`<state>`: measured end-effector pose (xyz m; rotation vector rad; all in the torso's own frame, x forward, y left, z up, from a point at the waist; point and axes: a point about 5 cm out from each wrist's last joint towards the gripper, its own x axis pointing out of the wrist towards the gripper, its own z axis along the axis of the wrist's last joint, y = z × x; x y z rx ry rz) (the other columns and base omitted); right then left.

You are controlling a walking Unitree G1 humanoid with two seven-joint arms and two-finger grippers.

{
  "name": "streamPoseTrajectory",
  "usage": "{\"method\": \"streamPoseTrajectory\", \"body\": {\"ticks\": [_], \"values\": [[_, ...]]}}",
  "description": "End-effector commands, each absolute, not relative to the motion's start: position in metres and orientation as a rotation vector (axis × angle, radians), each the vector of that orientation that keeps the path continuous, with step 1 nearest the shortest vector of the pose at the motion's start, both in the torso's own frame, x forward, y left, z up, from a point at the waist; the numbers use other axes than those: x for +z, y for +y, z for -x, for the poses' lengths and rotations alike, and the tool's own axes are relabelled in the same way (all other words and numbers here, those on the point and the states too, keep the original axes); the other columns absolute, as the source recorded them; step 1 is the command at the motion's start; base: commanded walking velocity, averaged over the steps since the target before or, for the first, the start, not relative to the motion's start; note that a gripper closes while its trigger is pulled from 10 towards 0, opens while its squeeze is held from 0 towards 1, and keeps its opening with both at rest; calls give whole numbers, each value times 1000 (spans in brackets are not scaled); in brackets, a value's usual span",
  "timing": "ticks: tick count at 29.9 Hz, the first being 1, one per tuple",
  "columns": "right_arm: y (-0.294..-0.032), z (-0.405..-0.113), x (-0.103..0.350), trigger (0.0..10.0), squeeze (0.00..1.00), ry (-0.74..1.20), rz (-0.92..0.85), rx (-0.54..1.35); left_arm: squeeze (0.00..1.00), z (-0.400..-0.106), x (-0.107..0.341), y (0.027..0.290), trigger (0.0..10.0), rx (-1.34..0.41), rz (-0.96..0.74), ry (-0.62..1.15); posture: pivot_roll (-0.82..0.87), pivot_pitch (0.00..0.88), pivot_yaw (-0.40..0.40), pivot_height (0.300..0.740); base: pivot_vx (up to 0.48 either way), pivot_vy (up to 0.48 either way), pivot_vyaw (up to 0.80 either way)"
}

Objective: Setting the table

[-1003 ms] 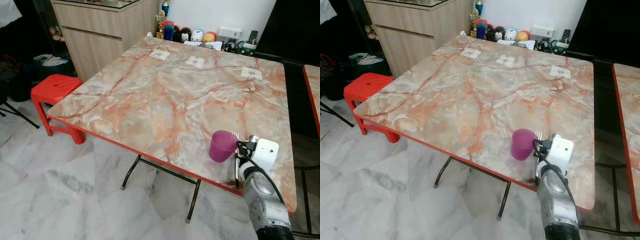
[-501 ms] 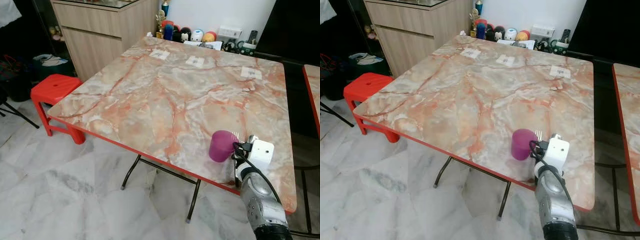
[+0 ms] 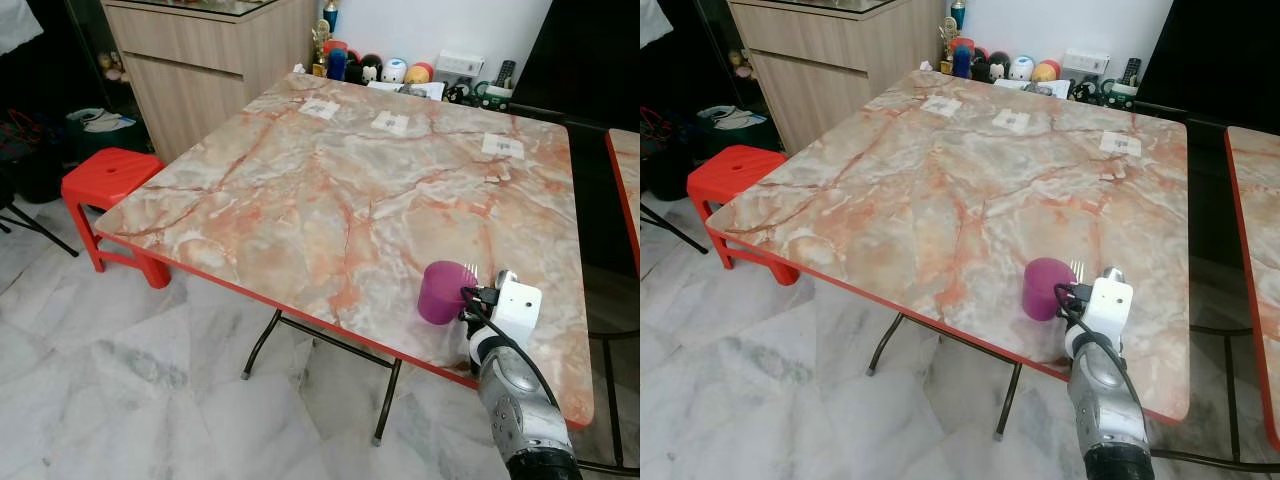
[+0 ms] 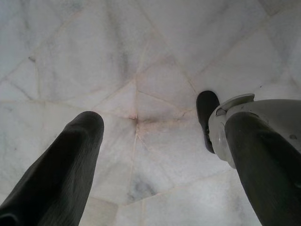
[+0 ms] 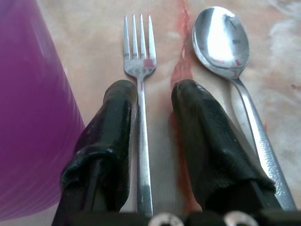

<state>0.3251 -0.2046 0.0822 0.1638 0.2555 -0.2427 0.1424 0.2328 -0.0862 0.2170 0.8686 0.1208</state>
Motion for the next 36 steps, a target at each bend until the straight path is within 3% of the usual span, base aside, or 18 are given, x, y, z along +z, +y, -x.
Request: {"method": "streamPoseTrajectory", "body": {"ticks": [1, 22, 23, 24, 25, 36], "values": [[-205, -327, 83, 10000, 0, 250, -162, -230, 0, -135, -89, 232, 10000, 119, -216, 891, 67, 118, -34, 740, 0, 0, 0], [-203, -325, 69, 10000, 0, 339, -109, -214, 0, -133, -90, 231, 10000, 115, -212, 900, 68, 123, -36, 740, 0, 0, 0], [-202, -324, 69, 4824, 0, 339, -107, -211, 0, -134, -90, 231, 10000, 115, -212, 900, 69, 124, -36, 740, 0, 0, 0], [-202, -324, 69, 4824, 0, 339, -106, -210, 0, -134, -90, 231, 10000, 114, -211, 900, 69, 124, -36, 740, 0, 0, 0], [-201, -324, 69, 0, 0, 339, -108, -211, 0, -134, -90, 231, 10000, 113, -210, 900, 68, 124, -37, 740, 0, 0, 0], [-203, -323, 65, 0, 0, 360, -95, -220, 0, -137, -90, 230, 10000, 111, -207, 898, 69, 125, -38, 740, 0, 0, 0]]}}
